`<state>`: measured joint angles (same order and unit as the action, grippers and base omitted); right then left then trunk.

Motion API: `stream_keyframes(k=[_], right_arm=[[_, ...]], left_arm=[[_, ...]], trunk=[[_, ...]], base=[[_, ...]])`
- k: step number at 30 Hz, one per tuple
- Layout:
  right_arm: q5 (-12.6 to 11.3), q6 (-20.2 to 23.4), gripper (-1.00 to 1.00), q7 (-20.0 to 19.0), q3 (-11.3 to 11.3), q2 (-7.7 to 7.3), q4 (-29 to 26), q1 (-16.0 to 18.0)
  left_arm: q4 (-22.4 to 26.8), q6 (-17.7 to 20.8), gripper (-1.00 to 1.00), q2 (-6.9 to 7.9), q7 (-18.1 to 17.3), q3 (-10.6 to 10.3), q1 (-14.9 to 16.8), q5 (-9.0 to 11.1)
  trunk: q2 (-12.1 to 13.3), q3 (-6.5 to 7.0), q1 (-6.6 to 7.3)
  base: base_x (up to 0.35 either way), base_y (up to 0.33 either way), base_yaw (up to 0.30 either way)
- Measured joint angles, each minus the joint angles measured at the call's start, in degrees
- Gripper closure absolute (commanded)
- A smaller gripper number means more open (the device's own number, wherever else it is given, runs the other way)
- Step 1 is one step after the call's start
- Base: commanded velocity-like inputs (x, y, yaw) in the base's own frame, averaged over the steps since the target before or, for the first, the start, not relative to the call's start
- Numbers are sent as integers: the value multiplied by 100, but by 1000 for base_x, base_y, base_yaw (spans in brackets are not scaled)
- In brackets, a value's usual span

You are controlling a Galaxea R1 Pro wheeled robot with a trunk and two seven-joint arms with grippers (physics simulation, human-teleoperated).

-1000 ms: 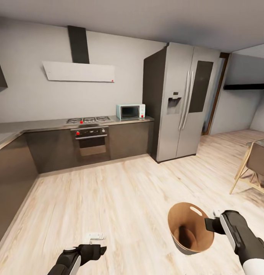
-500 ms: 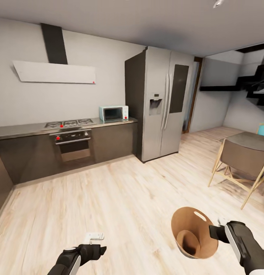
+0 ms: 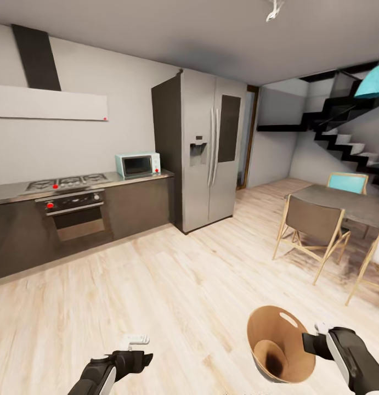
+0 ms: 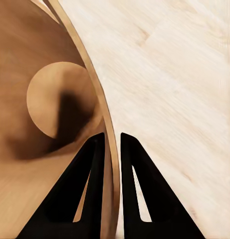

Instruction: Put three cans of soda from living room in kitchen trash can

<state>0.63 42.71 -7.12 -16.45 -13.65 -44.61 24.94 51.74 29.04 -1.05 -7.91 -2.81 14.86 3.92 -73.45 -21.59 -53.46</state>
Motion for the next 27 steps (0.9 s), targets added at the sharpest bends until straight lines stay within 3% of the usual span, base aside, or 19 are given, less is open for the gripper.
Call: stream_keyframes(k=[12,16,23,27], right_arm=[[45,-312,100,-9,-18,-52,590,-7],[-17,-635,100,-14,-28,-100,917,-7],[-15,-1215,100,-52,-58,-224,1523,-9],[-30,-1341,100,-240,-470,-279,1658,-8]], left_arm=[[2,-21,-100,0,6,7,0,18],[-57,-21,-100,-10,24,4,2,-5],[-829,-27,-100,-293,56,-3,177,-33],[-1239,-29,-100,-341,65,-6,353,-50]], trunk=[[0,36,0],[0,48,0],[0,73,0],[0,89,0]], base=[[0,0,-286],[0,0,-286],[0,0,-285],[0,0,-284]])
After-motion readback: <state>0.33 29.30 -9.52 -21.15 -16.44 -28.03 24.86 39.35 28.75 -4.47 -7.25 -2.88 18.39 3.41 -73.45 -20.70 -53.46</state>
